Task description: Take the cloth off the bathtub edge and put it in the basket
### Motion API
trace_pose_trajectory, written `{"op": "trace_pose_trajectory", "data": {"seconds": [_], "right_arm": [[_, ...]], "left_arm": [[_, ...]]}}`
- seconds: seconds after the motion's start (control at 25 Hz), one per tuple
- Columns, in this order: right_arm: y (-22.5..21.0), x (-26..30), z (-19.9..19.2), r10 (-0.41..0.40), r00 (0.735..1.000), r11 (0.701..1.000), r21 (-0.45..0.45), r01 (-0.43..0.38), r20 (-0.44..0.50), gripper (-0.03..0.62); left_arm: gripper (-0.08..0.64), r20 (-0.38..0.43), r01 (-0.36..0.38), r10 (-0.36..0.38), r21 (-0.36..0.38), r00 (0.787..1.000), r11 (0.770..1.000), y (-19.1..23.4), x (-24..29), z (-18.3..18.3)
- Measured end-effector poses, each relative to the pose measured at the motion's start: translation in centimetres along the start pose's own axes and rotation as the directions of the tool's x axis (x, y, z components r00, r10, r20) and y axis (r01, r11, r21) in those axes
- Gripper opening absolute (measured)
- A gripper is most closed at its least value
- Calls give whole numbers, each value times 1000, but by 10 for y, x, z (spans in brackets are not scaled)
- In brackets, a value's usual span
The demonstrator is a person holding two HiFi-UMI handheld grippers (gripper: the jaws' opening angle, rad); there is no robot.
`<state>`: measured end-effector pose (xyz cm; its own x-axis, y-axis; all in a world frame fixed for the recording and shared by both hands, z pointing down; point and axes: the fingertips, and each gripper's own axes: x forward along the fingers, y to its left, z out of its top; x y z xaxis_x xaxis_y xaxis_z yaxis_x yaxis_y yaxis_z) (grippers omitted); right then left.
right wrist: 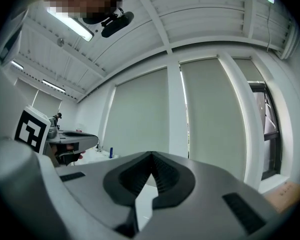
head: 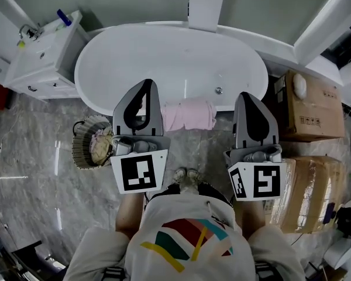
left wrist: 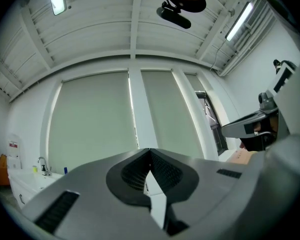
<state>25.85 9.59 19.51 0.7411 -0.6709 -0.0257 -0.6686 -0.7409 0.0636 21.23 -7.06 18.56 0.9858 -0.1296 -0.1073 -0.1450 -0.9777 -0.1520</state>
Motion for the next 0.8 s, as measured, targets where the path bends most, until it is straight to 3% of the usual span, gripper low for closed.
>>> {"op": "trace_pose_trajectory", "data": {"seconds": [0.32, 0.8], "right_arm": [[12, 49, -10, 50, 998, 992, -114, -45, 39, 9], [-13, 103, -147, 37, 997, 999, -18, -39, -66, 9]], "left_arm": [[18, -23, -10, 9, -24, 1000, 1000, 13, 34, -37], [18, -175, -44, 38, -28, 984, 999, 11, 69, -173]]}}
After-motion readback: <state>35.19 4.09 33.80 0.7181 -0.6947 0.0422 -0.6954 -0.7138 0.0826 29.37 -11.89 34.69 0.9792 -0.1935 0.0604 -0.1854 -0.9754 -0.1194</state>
